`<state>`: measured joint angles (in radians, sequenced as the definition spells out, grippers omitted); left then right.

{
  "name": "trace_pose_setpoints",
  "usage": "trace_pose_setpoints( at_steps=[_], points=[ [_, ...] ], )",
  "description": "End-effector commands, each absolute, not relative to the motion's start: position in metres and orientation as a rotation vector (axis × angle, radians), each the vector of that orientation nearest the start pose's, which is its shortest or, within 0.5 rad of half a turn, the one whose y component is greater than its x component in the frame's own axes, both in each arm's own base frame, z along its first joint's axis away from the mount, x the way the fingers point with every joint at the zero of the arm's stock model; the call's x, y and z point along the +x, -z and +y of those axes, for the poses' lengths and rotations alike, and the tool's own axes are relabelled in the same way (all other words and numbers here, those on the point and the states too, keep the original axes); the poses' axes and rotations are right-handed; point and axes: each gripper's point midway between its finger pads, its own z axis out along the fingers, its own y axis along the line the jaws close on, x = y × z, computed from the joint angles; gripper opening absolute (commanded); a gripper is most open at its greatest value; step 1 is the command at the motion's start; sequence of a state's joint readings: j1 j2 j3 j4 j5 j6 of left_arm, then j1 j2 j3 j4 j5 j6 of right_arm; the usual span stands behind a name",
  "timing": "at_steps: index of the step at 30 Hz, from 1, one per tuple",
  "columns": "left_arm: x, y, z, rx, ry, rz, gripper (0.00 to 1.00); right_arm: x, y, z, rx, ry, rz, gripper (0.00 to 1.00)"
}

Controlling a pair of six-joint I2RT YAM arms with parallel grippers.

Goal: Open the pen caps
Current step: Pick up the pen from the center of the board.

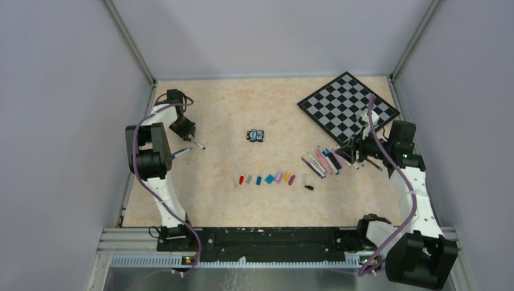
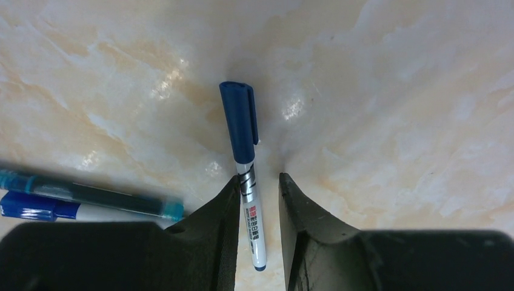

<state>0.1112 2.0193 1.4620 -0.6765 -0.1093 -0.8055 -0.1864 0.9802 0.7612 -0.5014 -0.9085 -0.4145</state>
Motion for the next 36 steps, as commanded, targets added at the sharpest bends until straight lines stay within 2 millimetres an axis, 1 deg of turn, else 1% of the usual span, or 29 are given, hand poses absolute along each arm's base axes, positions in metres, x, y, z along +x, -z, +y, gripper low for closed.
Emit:
trace_pose_setpoints(
  at_steps=[1,5,10,17,18,19,21,23,25,27,29,31,33,34,36],
  points=[
    [0.406,-0.006,0.024,-1.215,-0.081,2.619,0.32,0.271,-0.203,0.079,-0.692,-0.616,1.871,0.49],
    [0.404,0.0,0.022,-1.187,-0.121,2.653,0.3,0.271,-0.205,0.078,-0.693,-0.61,1.867,0.49],
    [0.398,0.005,0.025,-1.161,-0.168,2.69,0.27,0.271,-0.207,0.078,-0.695,-0.606,1.861,0.49],
    [0.404,0.004,0.02,-1.055,-0.124,2.742,0.14,0.27,-0.207,0.078,-0.696,-0.603,1.86,0.49],
    [0.406,0.003,0.02,-1.044,-0.117,2.742,0.12,0.27,-0.207,0.078,-0.695,-0.602,1.86,0.49],
    [0.409,0.001,0.02,-1.026,-0.103,2.738,0.08,0.27,-0.206,0.078,-0.694,-0.601,1.862,0.49],
    [0.415,-0.005,0.018,-1.0,-0.076,2.721,0.05,0.27,-0.206,0.078,-0.695,-0.603,1.862,0.49],
    [0.422,-0.015,0.016,-0.97,-0.032,2.693,0.03,0.269,-0.206,0.079,-0.699,-0.609,1.86,0.49],
    [0.43,-0.03,0.012,-0.929,0.025,2.651,0.0,0.269,-0.205,0.08,-0.707,-0.617,1.859,0.5],
    [0.436,-0.049,0.009,-0.888,0.074,2.592,0.0,0.266,-0.204,0.082,-0.722,-0.633,1.852,0.5],
    [0.435,-0.068,0.006,-0.853,0.119,2.536,0.0,0.263,-0.204,0.086,-0.749,-0.66,1.837,0.5],
    [0.433,-0.088,-0.003,-0.798,0.204,2.483,0.0,0.257,-0.204,0.092,-0.786,-0.7,1.815,0.49],
    [0.425,-0.106,-0.017,-0.734,0.322,2.431,0.0,0.25,-0.205,0.098,-0.831,-0.74,1.781,0.5],
    [0.425,-0.119,-0.025,-0.689,0.387,2.381,0.0,0.246,-0.205,0.1,-0.854,-0.758,1.765,0.5],
    [0.412,-0.135,-0.044,-0.596,0.523,2.311,0.0,0.24,-0.206,0.105,-0.889,-0.786,1.73,0.5]
  ],
)
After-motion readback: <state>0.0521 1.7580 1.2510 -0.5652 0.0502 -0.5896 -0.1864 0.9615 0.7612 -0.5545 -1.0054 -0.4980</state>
